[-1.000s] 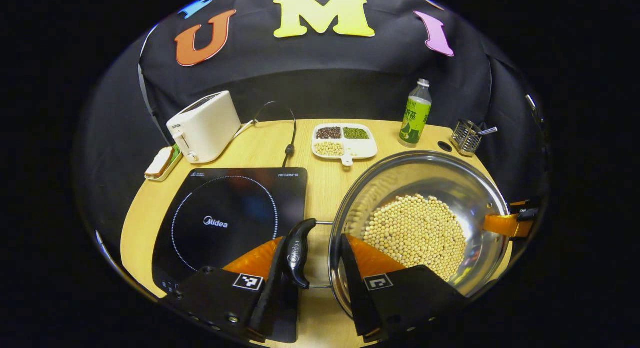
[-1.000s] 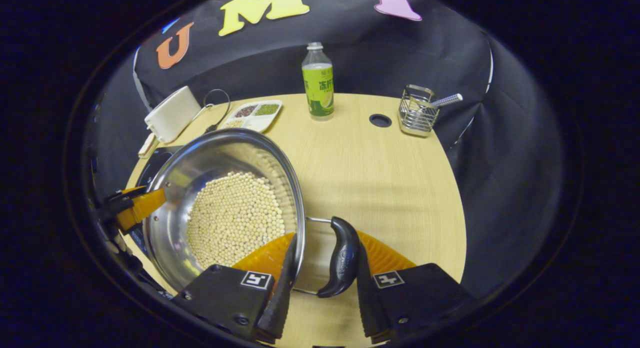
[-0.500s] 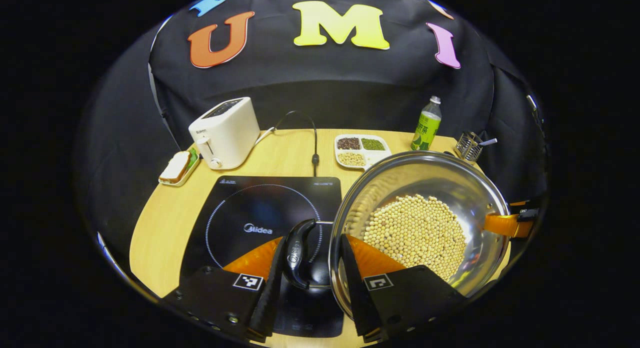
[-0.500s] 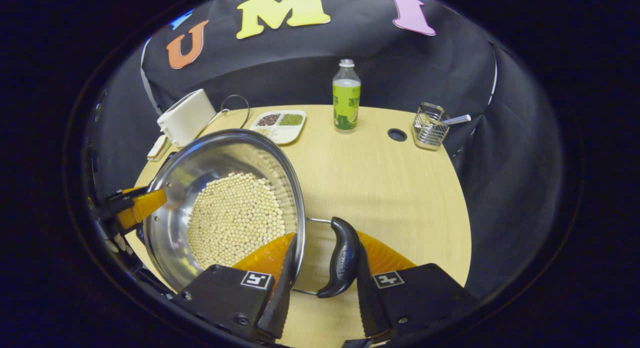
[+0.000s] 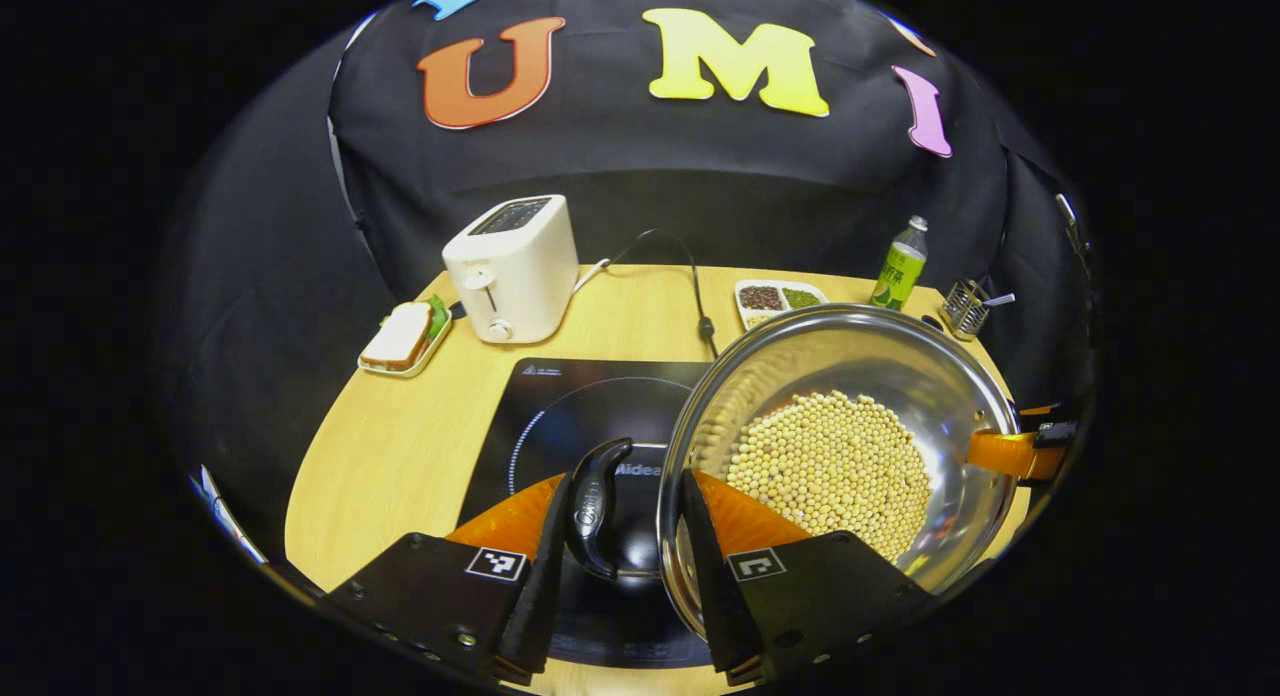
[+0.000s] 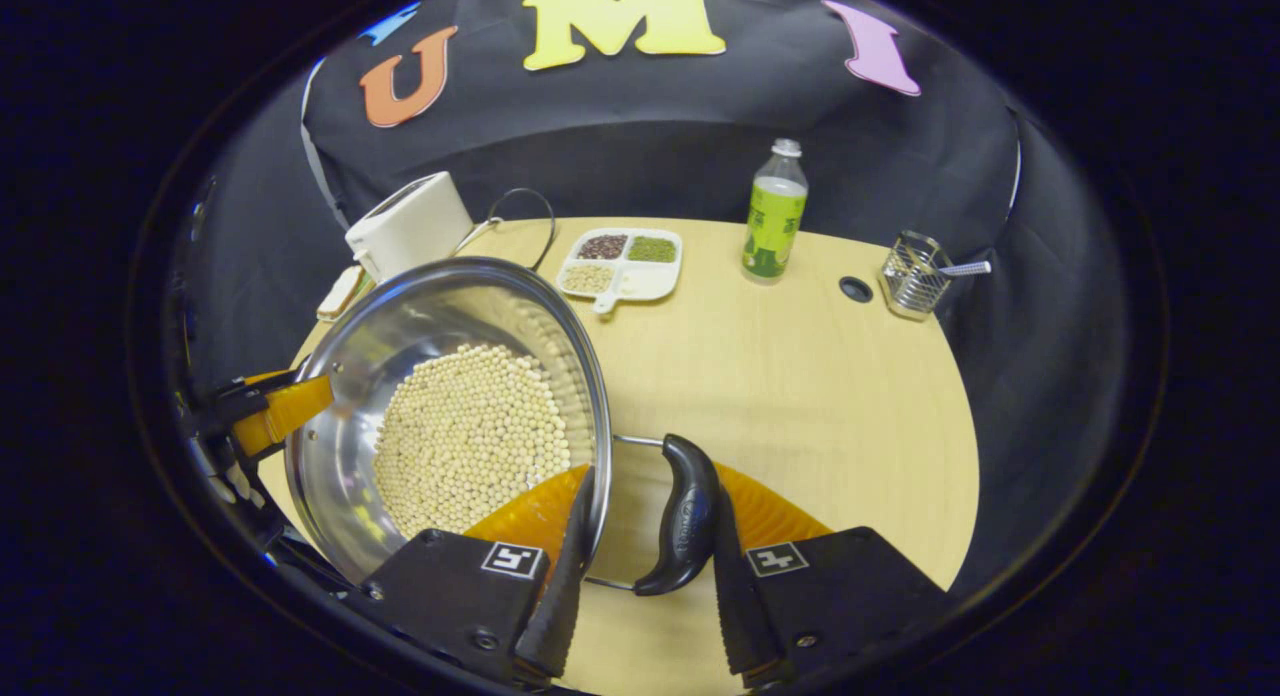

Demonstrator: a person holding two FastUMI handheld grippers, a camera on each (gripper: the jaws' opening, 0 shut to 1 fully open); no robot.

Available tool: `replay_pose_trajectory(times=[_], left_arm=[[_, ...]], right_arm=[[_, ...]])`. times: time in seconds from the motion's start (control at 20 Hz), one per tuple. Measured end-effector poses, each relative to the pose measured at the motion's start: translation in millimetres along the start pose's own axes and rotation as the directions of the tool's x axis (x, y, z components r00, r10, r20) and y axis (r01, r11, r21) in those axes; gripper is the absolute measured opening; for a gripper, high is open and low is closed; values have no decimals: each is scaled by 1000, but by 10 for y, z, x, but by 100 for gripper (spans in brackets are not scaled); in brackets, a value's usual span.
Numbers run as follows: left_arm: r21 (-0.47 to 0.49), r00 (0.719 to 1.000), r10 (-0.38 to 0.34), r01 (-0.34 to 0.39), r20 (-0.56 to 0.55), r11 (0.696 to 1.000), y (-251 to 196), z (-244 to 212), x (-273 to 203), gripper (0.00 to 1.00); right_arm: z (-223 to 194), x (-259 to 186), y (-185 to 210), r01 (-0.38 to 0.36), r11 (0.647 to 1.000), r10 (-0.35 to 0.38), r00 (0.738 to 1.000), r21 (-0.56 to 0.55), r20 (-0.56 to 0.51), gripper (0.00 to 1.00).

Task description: First push the handle of the pot to place it horizontally, then grasp the pot with both hands and set it on the induction cooktop.

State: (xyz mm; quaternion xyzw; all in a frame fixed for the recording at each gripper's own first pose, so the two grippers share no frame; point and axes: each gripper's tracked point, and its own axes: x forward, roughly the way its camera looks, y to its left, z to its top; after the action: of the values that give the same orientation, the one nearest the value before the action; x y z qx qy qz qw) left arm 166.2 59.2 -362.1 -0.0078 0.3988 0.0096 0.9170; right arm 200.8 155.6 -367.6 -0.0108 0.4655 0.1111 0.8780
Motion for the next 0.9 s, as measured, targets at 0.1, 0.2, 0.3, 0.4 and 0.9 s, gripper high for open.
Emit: replay_pose_trajectory(times=[0.1, 0.2, 0.3, 0.4, 0.9], left_arm=[[3, 1000, 9, -9, -3, 1000, 184, -5, 18, 58], [-1, 1000, 15, -15, -8, 1000, 366, 11, 20, 58], [1, 1000, 21, -20, -13, 1000, 523, 20, 61, 58], [3, 999, 28, -28, -16, 1000, 651, 30, 90, 58], [-7, 998, 52, -53, -45, 999, 1193, -2, 329, 58]], right_arm=[[12, 50, 177, -7, 1000, 7, 1000, -1, -6, 58], [19, 101, 355, -14, 1000, 14, 1000, -1, -11, 58], [33, 148, 516, -19, 1000, 19, 1000, 2, -16, 58], [49, 200, 661, -24, 1000, 25, 999, 3, -22, 58], [115, 473, 1201, -24, 1000, 24, 998, 9, -54, 58]])
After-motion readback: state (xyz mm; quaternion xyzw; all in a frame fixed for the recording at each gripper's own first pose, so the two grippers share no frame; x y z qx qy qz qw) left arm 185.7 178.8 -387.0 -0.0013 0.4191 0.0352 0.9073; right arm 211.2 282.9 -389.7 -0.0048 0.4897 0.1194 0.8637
